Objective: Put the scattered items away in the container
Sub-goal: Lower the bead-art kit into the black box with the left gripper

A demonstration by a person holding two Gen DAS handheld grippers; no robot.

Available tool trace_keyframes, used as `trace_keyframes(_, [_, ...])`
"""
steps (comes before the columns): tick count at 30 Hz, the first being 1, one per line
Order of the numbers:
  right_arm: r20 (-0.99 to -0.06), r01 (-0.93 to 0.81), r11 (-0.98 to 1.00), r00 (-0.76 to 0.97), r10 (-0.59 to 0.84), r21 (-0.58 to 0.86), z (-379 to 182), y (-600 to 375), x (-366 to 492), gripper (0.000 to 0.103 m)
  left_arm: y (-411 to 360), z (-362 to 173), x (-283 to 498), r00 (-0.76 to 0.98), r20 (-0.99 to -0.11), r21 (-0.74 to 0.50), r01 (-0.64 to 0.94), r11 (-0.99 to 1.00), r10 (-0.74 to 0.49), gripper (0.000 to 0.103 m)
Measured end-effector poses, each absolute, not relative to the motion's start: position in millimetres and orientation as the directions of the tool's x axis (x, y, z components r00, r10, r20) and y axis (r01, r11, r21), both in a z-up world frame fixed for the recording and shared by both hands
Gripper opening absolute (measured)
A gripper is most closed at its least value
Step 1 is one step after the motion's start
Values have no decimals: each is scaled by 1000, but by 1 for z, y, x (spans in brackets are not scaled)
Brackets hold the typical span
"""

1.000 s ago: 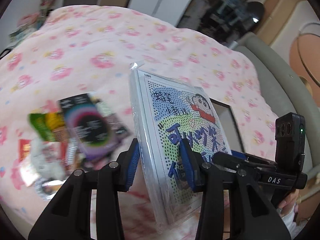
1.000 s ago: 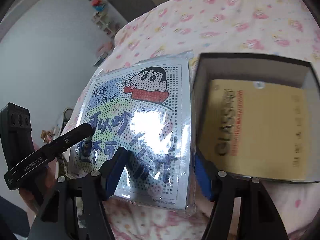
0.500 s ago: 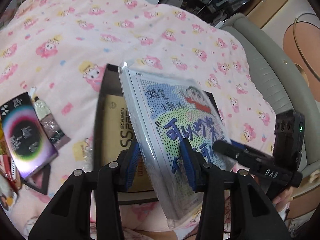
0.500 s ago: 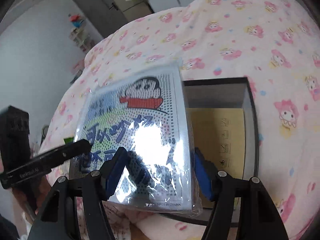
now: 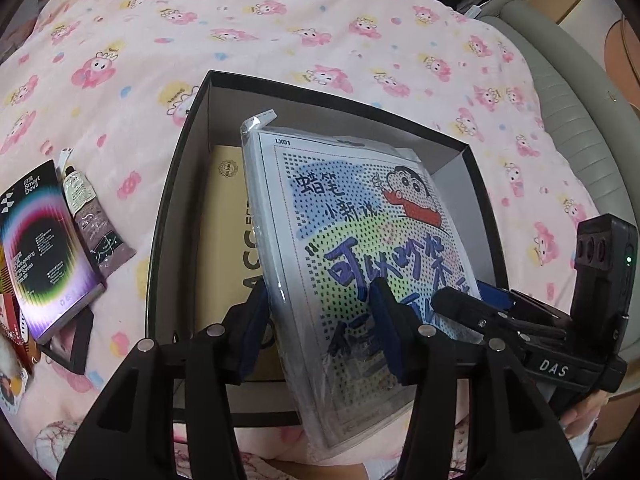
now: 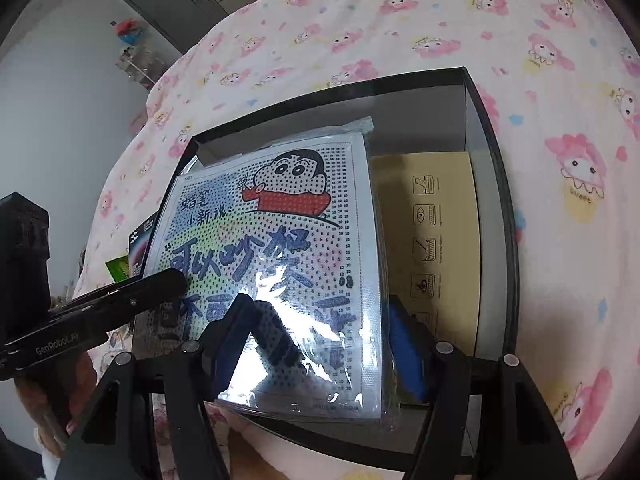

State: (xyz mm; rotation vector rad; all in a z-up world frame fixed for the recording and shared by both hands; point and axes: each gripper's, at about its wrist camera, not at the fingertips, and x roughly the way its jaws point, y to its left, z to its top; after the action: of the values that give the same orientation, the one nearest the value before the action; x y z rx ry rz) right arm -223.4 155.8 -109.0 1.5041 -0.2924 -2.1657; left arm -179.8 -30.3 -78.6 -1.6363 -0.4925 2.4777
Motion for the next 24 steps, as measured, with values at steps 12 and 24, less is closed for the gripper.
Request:
trace_keyframes(12, [-837,248,-859,-221,-500,448,-128,148,-231,63,-39,-98,-182,-354,-894,-333,117,-936,274,53])
trace_keyframes(24, [-845,259,-851,-171,-506,457,-139,133,-234,63,-20,-96,-206,-315,-949,-62,95,-994,29,53])
